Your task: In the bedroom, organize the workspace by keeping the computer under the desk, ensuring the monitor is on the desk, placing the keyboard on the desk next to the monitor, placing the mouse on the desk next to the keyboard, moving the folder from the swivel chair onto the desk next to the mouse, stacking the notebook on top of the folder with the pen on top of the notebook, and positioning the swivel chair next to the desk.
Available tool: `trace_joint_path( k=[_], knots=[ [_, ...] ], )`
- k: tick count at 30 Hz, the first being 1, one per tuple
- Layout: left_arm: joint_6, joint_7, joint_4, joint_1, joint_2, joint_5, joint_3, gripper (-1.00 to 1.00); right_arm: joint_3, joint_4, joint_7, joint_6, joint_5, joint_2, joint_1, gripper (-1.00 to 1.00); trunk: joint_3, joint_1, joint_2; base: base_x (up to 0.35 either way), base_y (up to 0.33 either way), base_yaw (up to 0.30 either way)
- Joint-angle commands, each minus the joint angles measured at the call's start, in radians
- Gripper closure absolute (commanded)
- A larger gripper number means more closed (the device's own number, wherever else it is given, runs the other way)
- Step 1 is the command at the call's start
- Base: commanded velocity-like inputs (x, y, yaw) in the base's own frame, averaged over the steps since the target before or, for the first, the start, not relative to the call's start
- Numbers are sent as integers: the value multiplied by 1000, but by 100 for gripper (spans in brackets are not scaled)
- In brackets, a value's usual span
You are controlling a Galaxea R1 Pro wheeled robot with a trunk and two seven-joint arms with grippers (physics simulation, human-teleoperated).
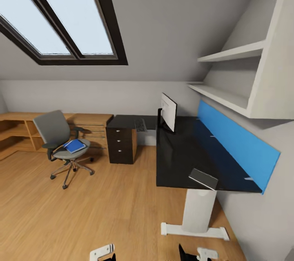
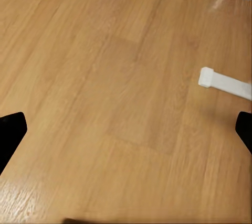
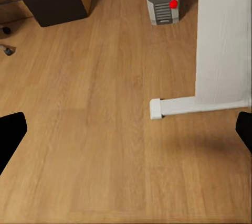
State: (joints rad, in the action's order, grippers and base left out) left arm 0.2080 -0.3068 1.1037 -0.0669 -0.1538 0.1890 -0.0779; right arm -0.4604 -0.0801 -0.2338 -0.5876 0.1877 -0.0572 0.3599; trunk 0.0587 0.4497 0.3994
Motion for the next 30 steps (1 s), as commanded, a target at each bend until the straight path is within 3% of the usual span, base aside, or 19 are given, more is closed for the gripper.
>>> trace_joint_path(
  k=[1,6,8,10,12,14,15,17,19,22,23,25,30],
  knots=[
    [4,-7,2,-1,0,9,-2,-100,-9,0,-4,-2,7,0,0,-100,0,0,1,-47,-33,-189],
    [4,-8,2,-1,1,9,-1,-100,-3,-7,-8,-9,12,0,0,-100,0,0,1,-17,-12,-70],
    [4,-8,2,-1,3,9,0,-100,-6,-87,-2,-35,7,9,1,-100,0,0,1,-2,-1,-9],
    [4,-8,2,-1,3,9,0,-100,-8,-183,3,9,4,16,1,-100,0,0,1,-1,-1,-4],
    [4,-8,2,-1,2,9,-1,-100,-8,-450,25,282,2,28,2,-100,0,0,1,0,0,-1],
    [4,-9,2,-1,2,9,-1,-100,-8,-565,31,423,2,30,2,-100,0,0,1,0,0,0],
    [4,-8,2,-1,3,9,0,-100,-7,-781,36,702,1,34,2,-100,0,0,1,0,0,0],
    [4,-8,2,-1,3,9,0,-100,-6,-874,38,815,0,34,2,-100,0,0,1,0,0,0],
    [4,-8,3,-1,10,9,1,-100,-4,-1058,47,999,4,36,19,-100,0,0,1,0,0,0],
    [4,-8,5,-1,25,9,2,-100,-4,-1079,65,1028,3,47,58,-100,0,0,1,0,0,0],
    [4,-8,5,-1,35,9,3,-100,-3,-1061,76,1030,2,55,89,-100,0,0,1,5,0,0],
    [4,-8,5,-1,37,9,3,-100,-3,-1032,79,1014,3,58,95,-100,0,0,1,33,0,0],
    [4,-6,5,-1,42,9,3,-100,-3,-949,80,886,7,62,103,-100,0,0,1,188,0,0]
  ],
)
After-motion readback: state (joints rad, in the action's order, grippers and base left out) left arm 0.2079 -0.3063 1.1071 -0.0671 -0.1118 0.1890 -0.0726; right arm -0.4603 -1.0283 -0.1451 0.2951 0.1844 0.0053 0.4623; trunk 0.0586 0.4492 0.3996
